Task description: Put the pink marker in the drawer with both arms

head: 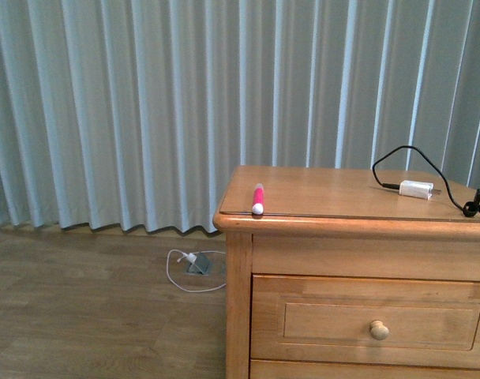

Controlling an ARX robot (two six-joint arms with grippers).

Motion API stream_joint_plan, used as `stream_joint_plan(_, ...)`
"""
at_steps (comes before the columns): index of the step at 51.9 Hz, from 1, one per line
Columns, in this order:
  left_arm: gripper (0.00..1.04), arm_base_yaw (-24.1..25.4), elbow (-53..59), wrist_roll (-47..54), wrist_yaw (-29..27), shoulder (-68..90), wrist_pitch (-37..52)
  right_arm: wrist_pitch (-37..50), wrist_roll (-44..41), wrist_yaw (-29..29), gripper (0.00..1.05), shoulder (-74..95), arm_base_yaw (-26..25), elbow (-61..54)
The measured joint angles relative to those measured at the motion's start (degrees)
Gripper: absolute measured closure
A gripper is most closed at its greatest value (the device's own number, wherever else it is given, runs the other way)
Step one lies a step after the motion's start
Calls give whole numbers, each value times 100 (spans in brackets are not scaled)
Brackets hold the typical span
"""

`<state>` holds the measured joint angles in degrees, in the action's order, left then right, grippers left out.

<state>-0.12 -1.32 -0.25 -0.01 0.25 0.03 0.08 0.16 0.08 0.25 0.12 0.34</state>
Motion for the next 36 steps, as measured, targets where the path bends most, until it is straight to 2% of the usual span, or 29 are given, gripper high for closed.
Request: stream_joint_plan(36, 6, 0, 0, -2, 0, 0, 0, 0, 0, 0, 8, 0, 0, 0)
